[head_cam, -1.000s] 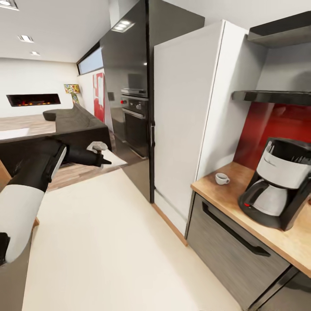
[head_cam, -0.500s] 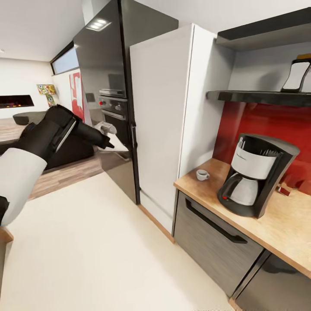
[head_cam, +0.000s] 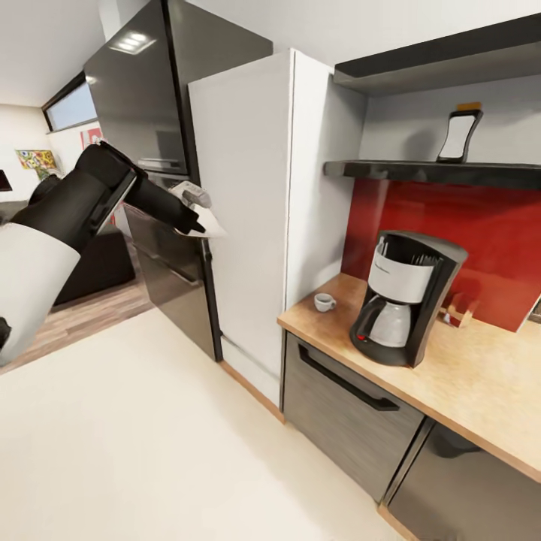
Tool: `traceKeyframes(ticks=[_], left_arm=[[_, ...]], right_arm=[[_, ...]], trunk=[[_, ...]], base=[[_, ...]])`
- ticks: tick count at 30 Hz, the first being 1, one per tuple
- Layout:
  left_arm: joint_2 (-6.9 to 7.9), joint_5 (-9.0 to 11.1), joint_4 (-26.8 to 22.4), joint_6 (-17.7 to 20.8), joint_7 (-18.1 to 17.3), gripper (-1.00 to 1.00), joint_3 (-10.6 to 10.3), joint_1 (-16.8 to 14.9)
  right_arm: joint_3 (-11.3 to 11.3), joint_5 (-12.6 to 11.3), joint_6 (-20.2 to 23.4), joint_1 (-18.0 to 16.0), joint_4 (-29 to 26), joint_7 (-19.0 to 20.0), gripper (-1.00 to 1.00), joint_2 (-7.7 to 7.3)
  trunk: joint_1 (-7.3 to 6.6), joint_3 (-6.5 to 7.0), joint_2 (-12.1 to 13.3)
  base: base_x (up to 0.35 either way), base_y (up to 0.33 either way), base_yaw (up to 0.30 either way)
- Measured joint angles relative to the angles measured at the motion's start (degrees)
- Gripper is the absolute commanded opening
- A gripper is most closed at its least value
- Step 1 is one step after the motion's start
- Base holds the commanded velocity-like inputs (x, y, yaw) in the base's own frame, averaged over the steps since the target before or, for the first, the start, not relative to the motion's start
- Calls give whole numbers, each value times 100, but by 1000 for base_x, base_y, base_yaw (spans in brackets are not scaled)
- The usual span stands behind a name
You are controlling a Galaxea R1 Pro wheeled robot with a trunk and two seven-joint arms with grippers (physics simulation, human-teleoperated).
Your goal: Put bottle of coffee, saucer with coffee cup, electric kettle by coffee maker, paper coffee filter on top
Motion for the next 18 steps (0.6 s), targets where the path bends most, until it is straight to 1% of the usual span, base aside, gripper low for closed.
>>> traceKeyframes(ticks=[2, 5, 6, 8, 10, 12, 13, 15, 16, 17, 18], left_arm=[[-38, -58, -2, -2, -24, -100, -128, -13], [-89, -209, -3, 2, -76, -100, -533, -25], [-102, -225, -3, 2, -97, -100, -602, -26], [-170, -269, -3, 0, -222, -100, -832, -37], [-256, -355, -2, -6, -395, -100, -993, -96], [-324, -491, 1, -9, -543, -100, -1091, -173], [-363, -596, 3, -9, -661, -100, -1154, -219], [-426, -832, 10, -13, -968, -100, -1260, -294], [-456, -955, 20, -18, -1147, -100, -1293, -337], [-471, -1023, 33, -22, -1239, -100, -1305, -367], [-501, -1154, 69, -25, -1415, -100, -1321, -441]], right_arm=[[0, 0, 0, 0, 4, 0, 100, 0], [0, -1, 0, -1, 99, 0, 100, 0], [0, -1, 0, -1, 124, 0, 100, 0], [0, -5, 0, 0, 201, 0, 100, 0], [0, -7, 0, -1, 235, -4, 100, 0], [0, -7, 0, 0, 247, -6, 100, 0], [0, -7, 0, 0, 251, -7, 100, 0], [0, -8, 0, -1, 255, -7, 100, 0], [0, -8, 0, -1, 257, -8, 100, 0], [0, -8, 0, -1, 257, -8, 100, 0], [0, -8, 0, 0, 258, -8, 100, 0]], trunk=[[0, 8, 0], [0, 19, 1], [0, 24, 0], [0, 31, 0], [0, 40, 0], [0, 47, 0], [0, 51, 0], [0, 59, 0], [0, 63, 0], [0, 67, 0], [0, 71, -1]], base=[[0, 0, -239], [0, 0, -240], [0, 0, -240], [0, 0, -240], [0, 0, -240], [0, 0, -240], [0, 0, -240], [0, 0, -241], [0, 0, -241], [0, 0, -241], [0, 0, -241]])
